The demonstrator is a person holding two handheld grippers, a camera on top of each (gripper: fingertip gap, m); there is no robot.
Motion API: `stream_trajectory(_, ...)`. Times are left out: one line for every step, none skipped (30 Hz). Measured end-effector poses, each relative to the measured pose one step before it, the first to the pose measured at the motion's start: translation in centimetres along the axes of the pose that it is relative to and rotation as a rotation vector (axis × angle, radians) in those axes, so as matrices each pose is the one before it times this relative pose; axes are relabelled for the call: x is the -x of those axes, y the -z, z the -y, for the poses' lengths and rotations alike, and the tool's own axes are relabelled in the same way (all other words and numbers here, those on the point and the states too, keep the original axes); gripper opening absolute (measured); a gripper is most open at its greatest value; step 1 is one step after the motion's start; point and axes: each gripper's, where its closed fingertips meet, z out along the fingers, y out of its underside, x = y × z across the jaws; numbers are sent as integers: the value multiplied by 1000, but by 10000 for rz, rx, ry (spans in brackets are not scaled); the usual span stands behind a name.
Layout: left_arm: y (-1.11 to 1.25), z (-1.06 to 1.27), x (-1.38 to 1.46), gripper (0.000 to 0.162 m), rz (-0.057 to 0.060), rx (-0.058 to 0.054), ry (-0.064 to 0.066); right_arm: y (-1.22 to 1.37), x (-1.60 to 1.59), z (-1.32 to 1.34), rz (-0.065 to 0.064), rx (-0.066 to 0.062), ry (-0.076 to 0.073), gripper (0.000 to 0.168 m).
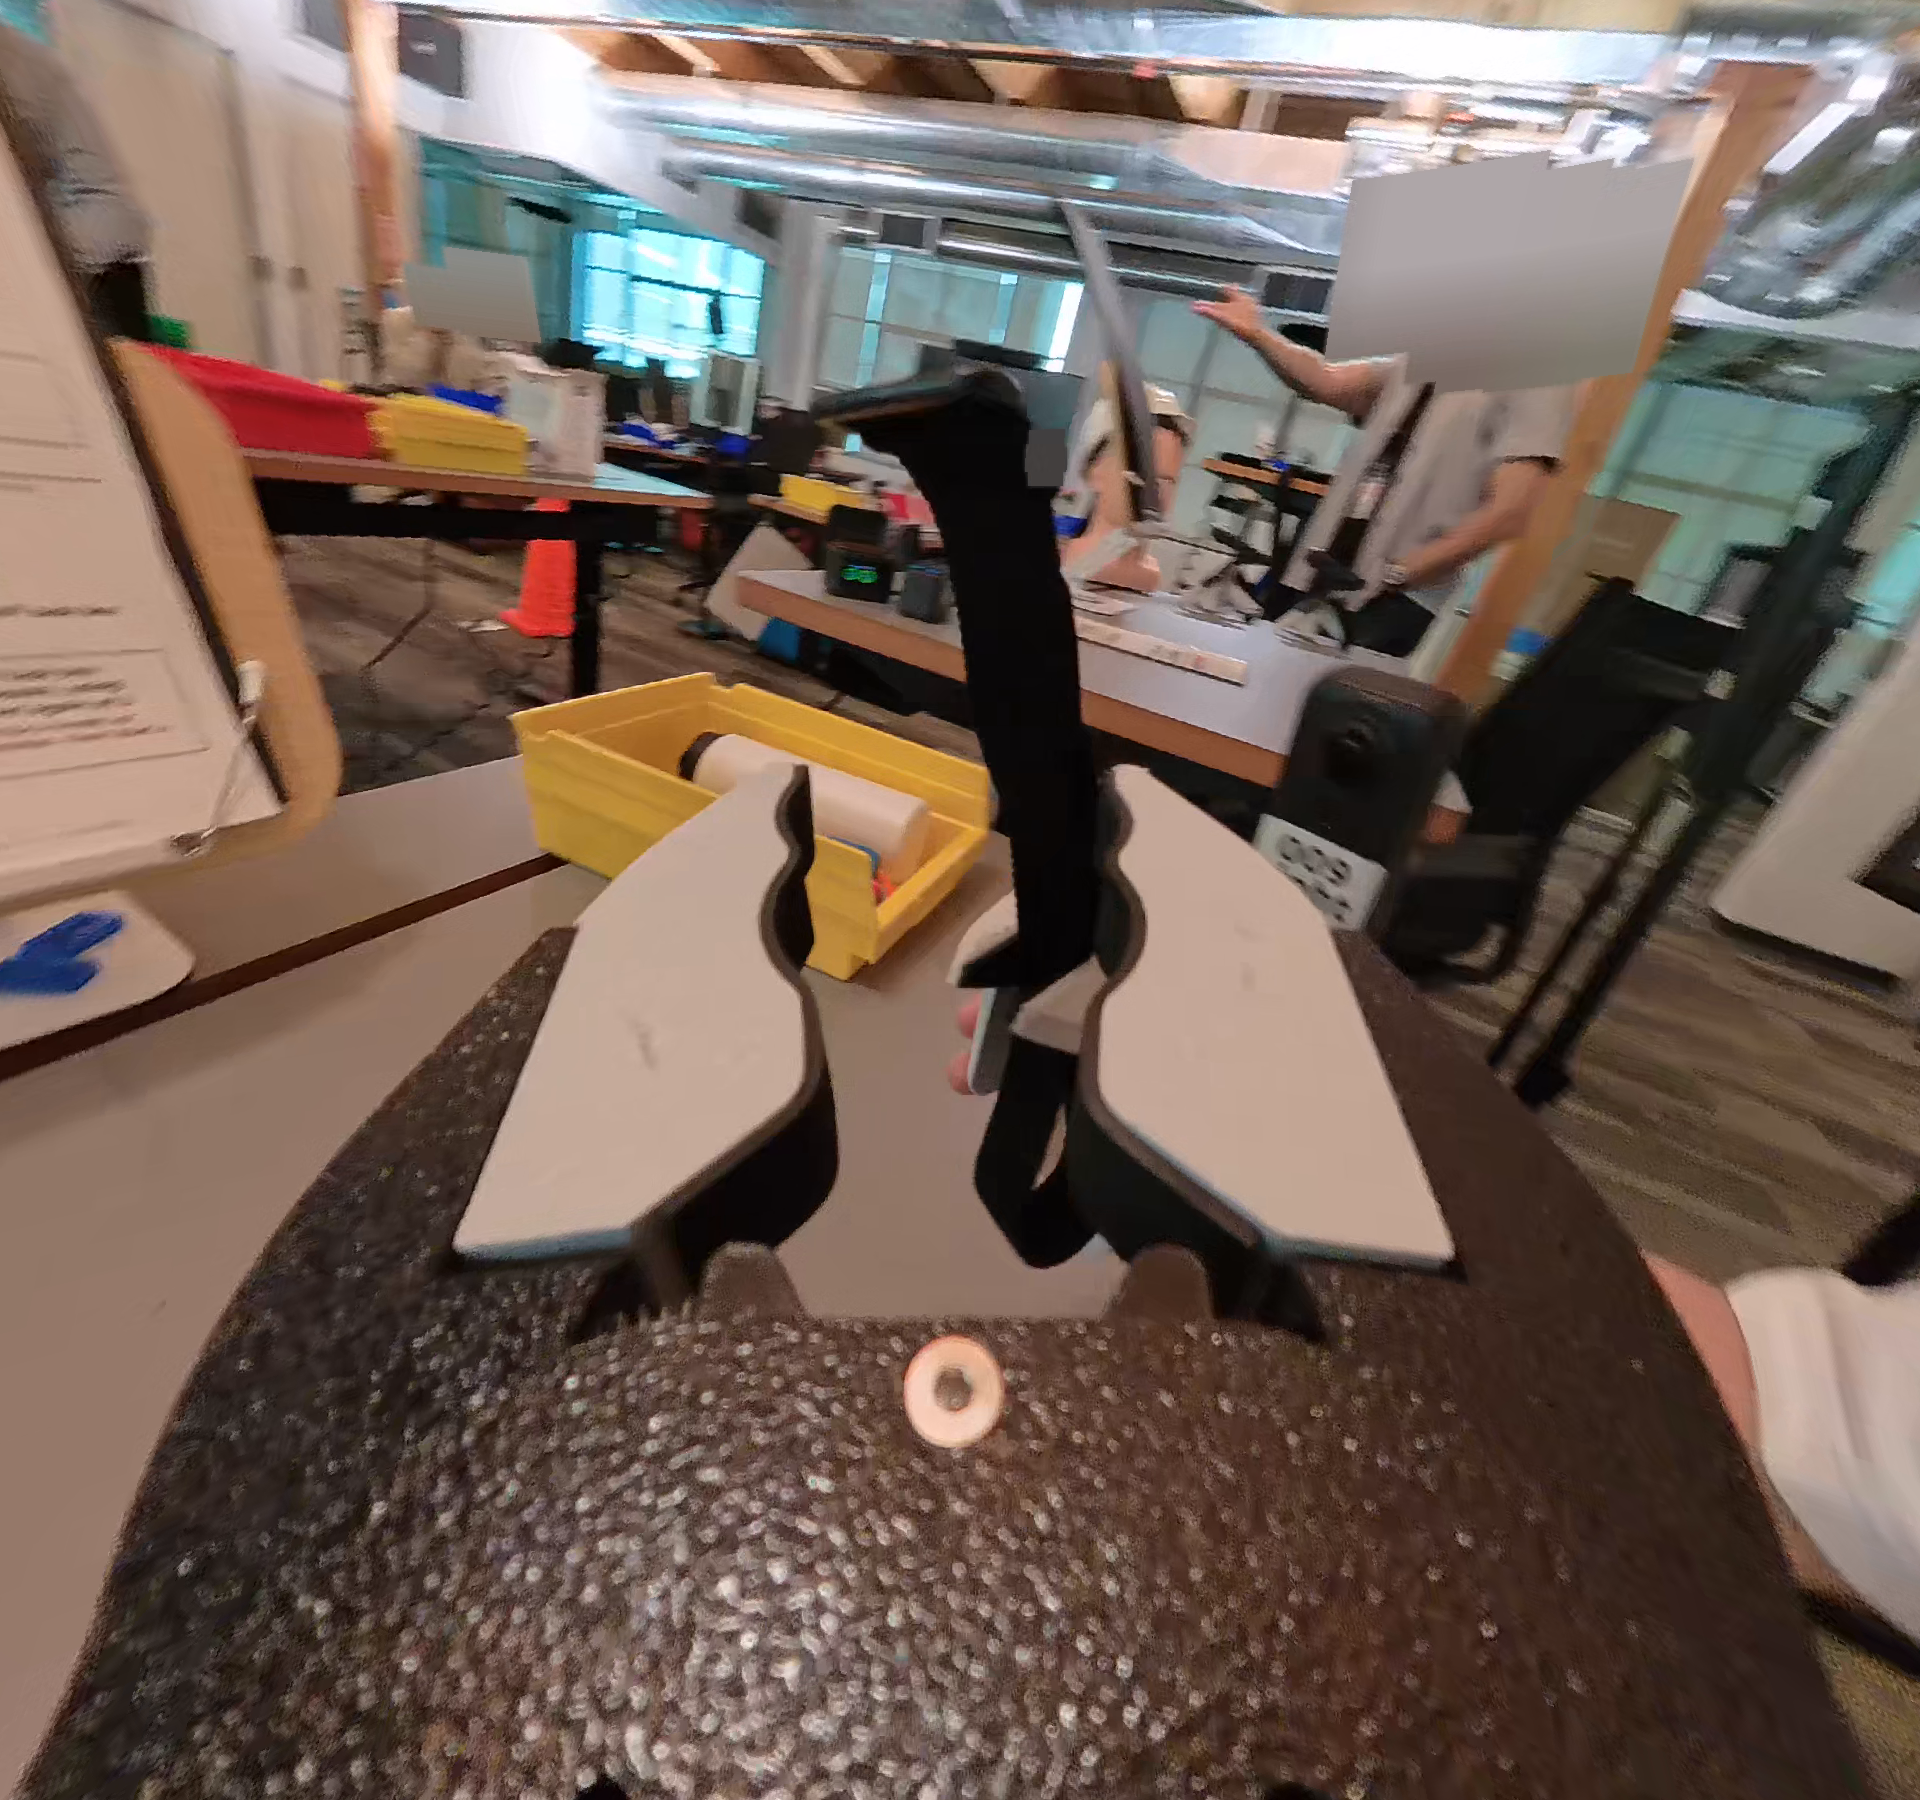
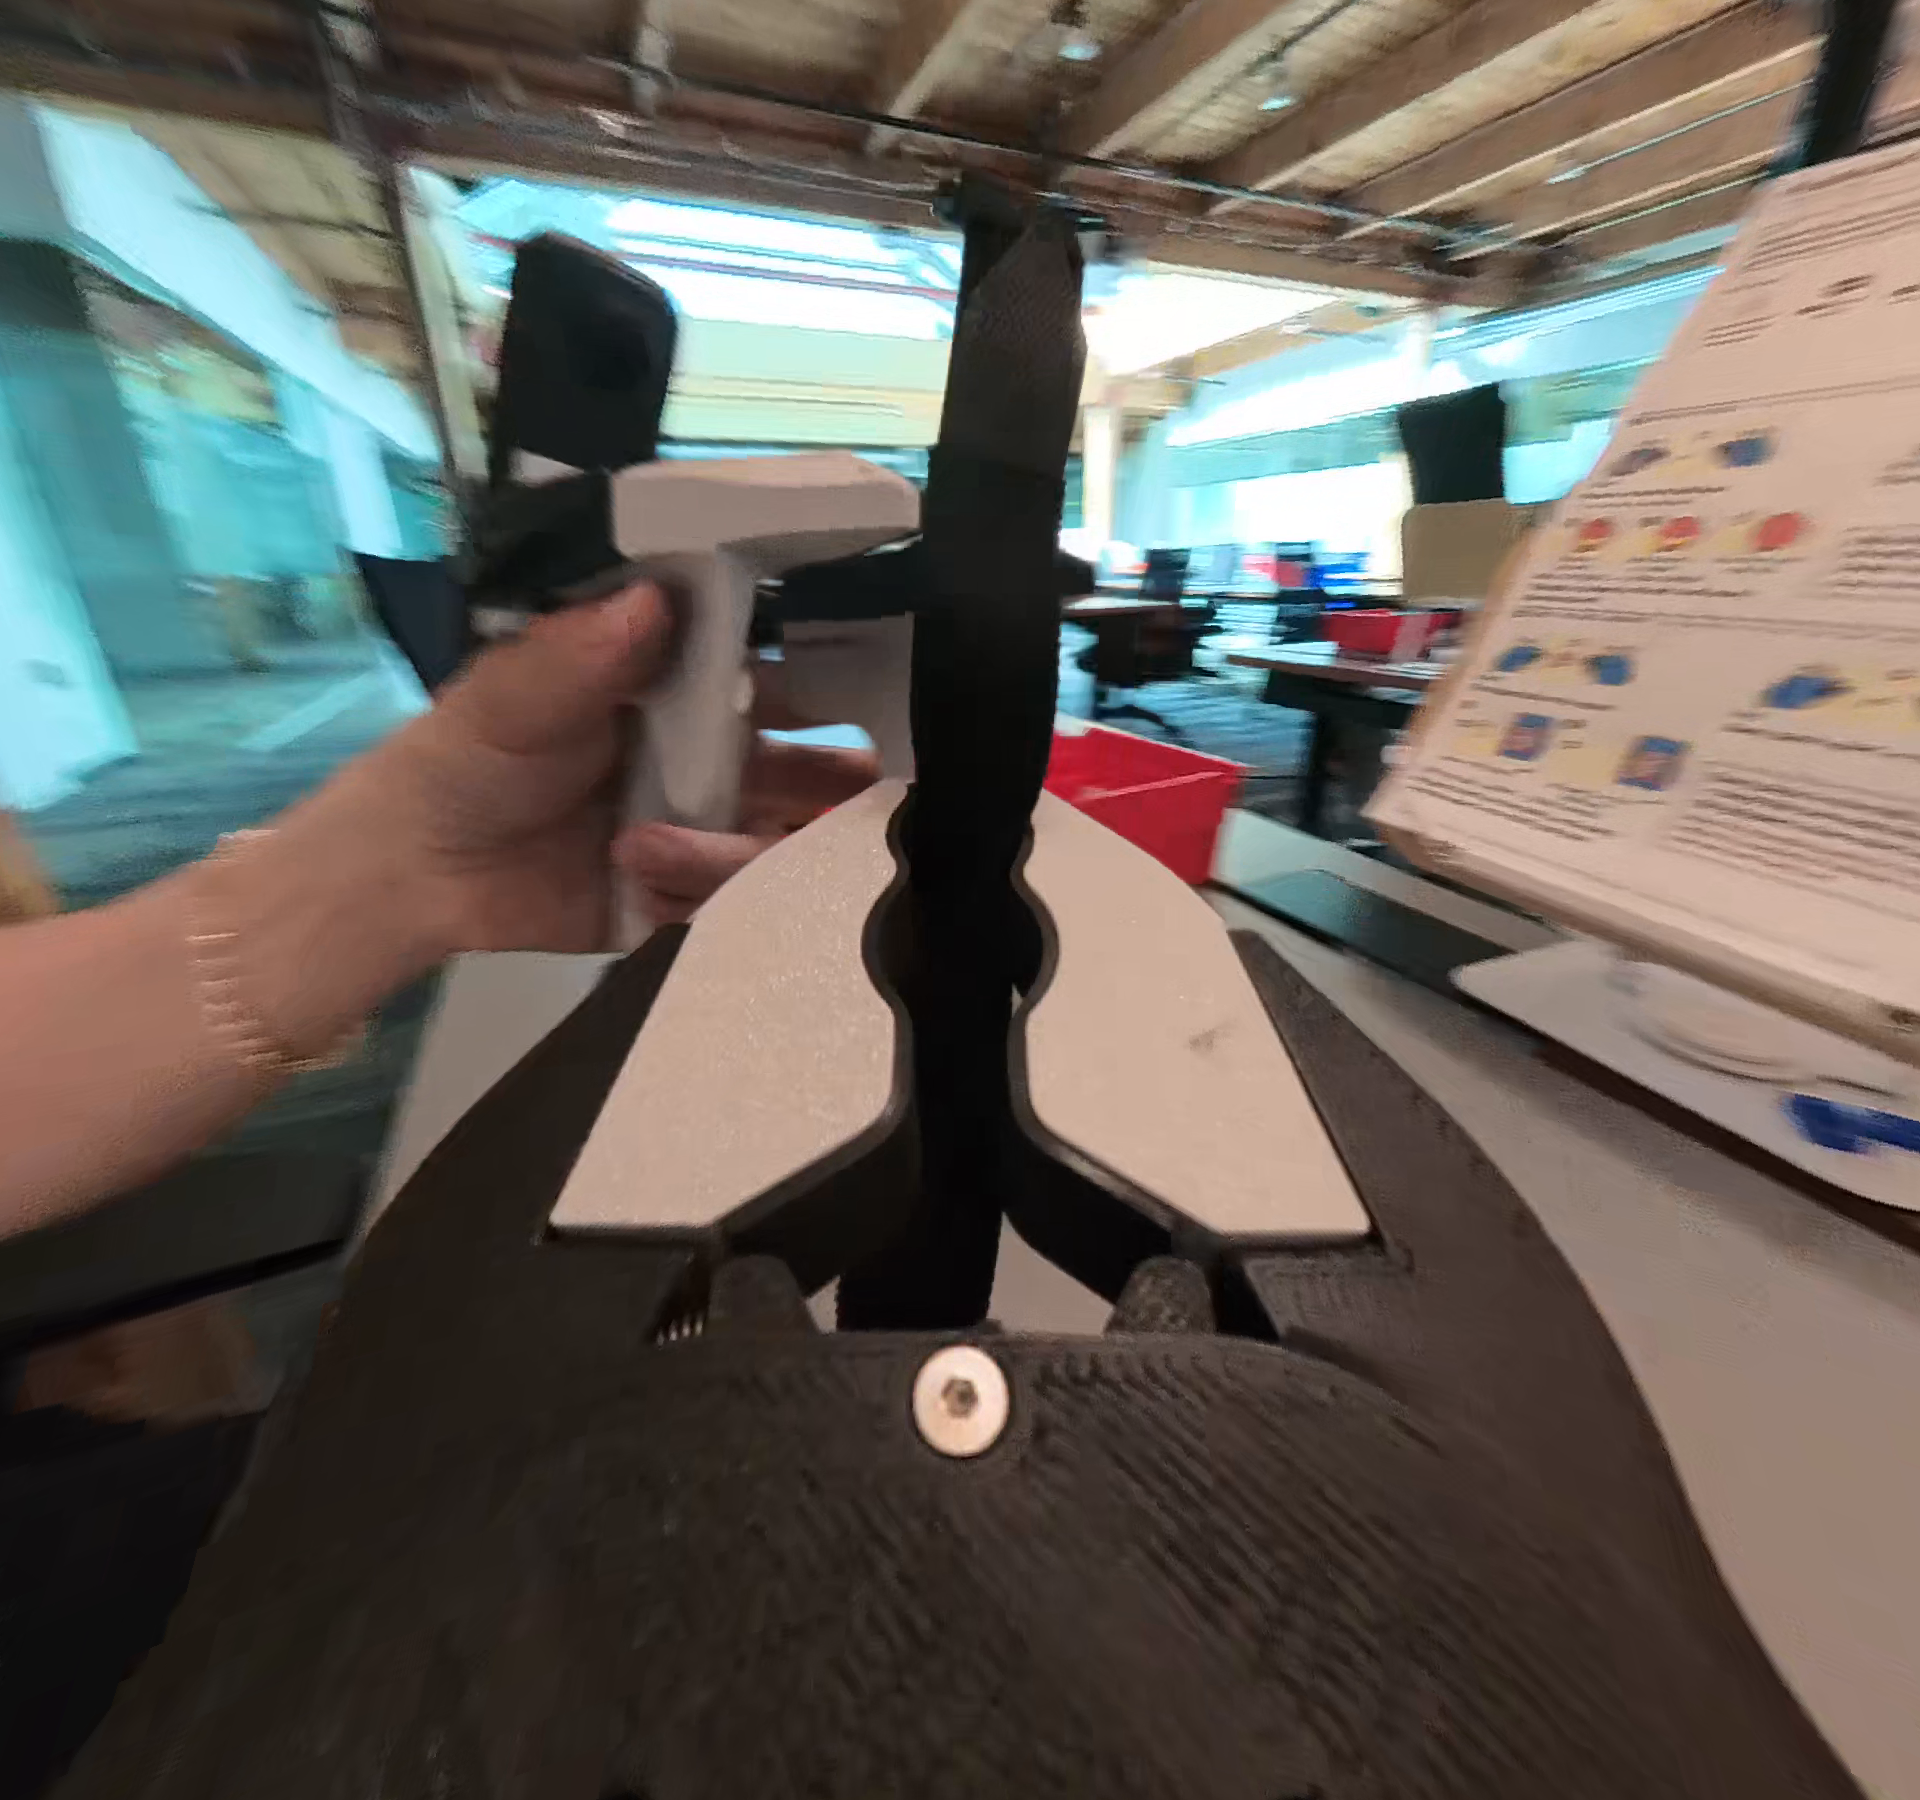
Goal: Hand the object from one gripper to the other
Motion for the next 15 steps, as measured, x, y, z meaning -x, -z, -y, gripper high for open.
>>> stream_trajectory(223,-20,-195,52,-571,68,-103,125,573,199,623,-67,-434,12)
stream_trajectory(221,-115,-316,52,-690,154,-7,88,575,85,597,-13,-460,12)
stream_trajectory(223,-178,-470,53,-793,208,67,27,797,-156,787,156,-594,13)
stream_trajectory(217,-153,-551,53,-786,194,102,35,621,-62,622,31,-536,13)
stream_trajectory(188,-135,-606,53,-731,169,61,37,445,-53,471,-21,-467,13)
stream_trajectory(141,-148,-612,53,-659,154,-36,-9,515,-148,523,18,-483,13)
stream_trajectory(77,-229,-538,52,-543,178,-118,-53,525,-153,516,28,-441,12)
stream_trajectory(10,-402,-485,51,-488,258,-129,-100,357,-70,346,-48,-286,13)
stream_trajectory(-53,-482,-329,50,-377,297,-97,-152,327,-85,287,-41,-191,13)
stream_trajectory(-73,-439,-63,49,-176,238,-119,-192,481,-295,382,121,-177,13)
stream_trajectory(-76,-355,53,45,-71,136,-183,-225,349,-337,260,158,-84,13)
stream_trajectory(-45,-262,35,43,-66,20,-207,-230,121,-349,66,167,-16,13)
stream_trajectory(8,-160,-76,41,-130,-77,-158,-198,79,-461,64,257,-48,13)
stream_trajectory(40,-110,-321,33,-265,-127,-60,-105,-2,-228,33,99,-56,13)
stream_trajectory(65,-13,-437,21,-305,-189,12,21,-166,57,-78,-84,-16,13)
